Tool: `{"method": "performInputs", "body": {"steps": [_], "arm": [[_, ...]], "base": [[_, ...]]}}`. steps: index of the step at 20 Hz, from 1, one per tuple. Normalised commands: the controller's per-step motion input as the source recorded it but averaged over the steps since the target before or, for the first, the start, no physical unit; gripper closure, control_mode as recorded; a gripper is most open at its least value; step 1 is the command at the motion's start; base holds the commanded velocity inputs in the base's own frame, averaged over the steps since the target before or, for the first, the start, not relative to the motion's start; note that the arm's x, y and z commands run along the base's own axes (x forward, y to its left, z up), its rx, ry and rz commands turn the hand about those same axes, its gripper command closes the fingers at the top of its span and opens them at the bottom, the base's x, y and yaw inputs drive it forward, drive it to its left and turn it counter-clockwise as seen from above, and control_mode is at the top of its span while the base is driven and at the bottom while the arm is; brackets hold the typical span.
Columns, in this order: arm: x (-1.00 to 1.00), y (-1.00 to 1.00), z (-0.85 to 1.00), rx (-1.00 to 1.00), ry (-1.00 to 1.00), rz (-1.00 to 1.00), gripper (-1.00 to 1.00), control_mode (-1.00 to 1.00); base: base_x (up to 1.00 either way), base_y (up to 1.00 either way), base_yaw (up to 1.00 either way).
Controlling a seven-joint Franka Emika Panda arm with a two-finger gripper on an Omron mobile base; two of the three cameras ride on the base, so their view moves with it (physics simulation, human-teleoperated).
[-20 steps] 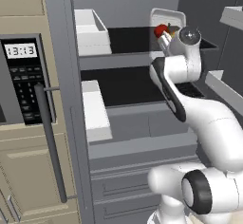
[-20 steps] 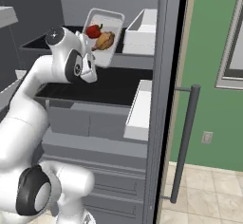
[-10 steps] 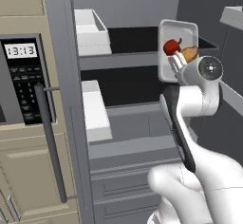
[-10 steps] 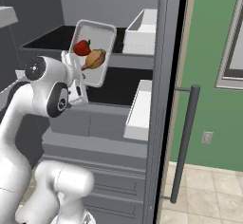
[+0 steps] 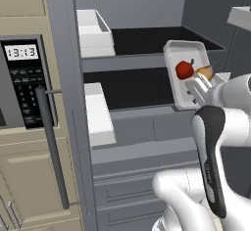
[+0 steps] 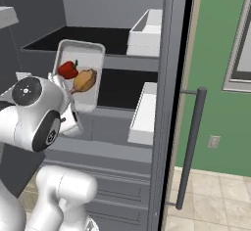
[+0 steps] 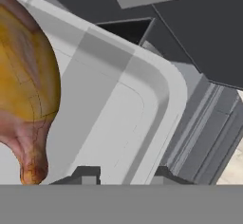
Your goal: Place the tupperware containing the chicken drumstick and bell pepper meal in the microwave. Close the microwave door and press the start button to reheat the meal.
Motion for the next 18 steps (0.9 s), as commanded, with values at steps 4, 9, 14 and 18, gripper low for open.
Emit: {"method": "performInputs", "body": {"steps": [4, 9, 14, 18], "arm": [[-0.98, 0.00, -0.35, -0.03, 0.20, 0.21, 1.00, -1.00], [-0.64, 0.00, -0.42, -0.10, 0.23, 0.06, 1.00, -1.00], [-0.16, 0.05, -0.12, -0.11, 0.19, 0.00, 1.00, -1.00], [0.00, 0.05, 0.00, -0.03, 0.01, -0.03, 1.00, -1.00]], "base": [[0.00, 0.00, 0.00], [0.00, 0.00, 0.00], [0.00, 0.00, 0.00], [0.00, 0.00, 0.00]]}}
